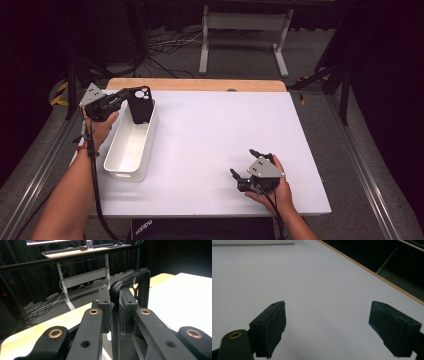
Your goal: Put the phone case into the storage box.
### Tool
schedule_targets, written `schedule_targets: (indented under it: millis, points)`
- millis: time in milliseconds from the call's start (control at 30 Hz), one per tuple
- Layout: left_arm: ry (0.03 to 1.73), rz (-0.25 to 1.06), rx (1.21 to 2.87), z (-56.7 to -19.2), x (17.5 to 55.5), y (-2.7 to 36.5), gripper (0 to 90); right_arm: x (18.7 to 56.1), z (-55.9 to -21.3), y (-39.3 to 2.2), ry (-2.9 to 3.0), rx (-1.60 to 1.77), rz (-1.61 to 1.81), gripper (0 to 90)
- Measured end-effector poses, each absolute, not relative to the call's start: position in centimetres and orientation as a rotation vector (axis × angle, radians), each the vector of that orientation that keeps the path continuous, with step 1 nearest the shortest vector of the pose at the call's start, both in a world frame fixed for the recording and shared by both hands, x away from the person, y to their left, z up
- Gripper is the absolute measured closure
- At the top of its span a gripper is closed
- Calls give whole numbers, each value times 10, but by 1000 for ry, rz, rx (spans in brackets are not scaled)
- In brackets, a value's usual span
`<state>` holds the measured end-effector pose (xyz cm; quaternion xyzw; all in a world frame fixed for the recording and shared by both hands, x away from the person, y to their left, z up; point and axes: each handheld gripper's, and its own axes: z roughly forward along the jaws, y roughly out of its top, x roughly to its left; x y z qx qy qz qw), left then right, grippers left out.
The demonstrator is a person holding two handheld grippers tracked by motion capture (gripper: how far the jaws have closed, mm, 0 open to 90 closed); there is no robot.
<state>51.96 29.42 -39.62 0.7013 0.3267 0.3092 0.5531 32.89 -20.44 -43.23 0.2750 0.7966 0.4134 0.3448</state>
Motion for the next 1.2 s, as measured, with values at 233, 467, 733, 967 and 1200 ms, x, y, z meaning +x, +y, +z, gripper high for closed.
schedule_targets:
  millis: [233, 467, 733, 967, 1200]
  points:
    - [813, 721, 1720, -404, 526, 292, 759, 329, -432, -204, 2068, 712, 1078, 153]
    - [848, 726, 1731, -407, 527, 293, 716, 328, -431, -205, 2071, 709, 1082, 153]
    - [860, 721, 1746, -409, 527, 292, 723, 327, -431, -205, 2068, 699, 1082, 153]
    - [862, 732, 1763, -408, 526, 291, 687, 326, -429, -205, 2065, 693, 1087, 153]
    - [870, 712, 1773, -410, 526, 290, 640, 326, -429, -206, 2061, 695, 1086, 153]
